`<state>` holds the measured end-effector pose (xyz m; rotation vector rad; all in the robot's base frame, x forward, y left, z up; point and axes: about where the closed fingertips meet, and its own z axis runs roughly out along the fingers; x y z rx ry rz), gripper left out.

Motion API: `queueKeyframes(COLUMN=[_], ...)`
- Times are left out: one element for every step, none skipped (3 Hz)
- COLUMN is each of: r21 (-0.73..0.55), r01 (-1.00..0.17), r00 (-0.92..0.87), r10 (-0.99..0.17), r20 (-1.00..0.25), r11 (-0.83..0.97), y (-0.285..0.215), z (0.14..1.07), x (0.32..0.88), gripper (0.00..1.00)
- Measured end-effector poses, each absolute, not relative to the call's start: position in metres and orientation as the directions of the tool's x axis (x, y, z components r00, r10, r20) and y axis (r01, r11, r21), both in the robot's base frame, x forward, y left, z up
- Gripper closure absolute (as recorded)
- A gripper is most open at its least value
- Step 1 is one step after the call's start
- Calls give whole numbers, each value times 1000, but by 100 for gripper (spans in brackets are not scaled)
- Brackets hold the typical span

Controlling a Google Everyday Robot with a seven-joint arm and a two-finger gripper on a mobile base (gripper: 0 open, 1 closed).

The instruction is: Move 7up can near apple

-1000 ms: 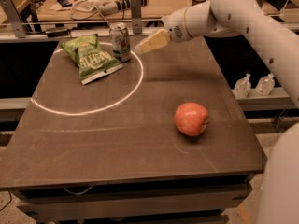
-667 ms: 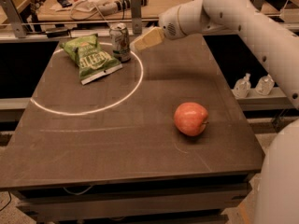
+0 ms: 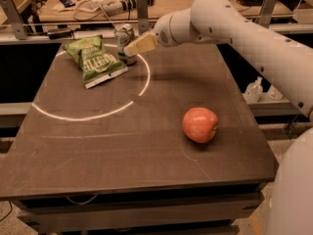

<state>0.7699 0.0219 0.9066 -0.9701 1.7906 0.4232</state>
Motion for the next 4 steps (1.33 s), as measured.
queueKeyframes(r21=[-145,-142,-126,-73], r01=[-772,-771,-771,-774], r00=[-153,-146,-156,-194], r10=[-402,-389,-377,-345], r20=[-903,-909,-913,-918], r11=[618,621,624,628], y=[38,49,52,52], z=[906,905,902,892], x=[777,785,794,801], gripper=[0,0,0,0])
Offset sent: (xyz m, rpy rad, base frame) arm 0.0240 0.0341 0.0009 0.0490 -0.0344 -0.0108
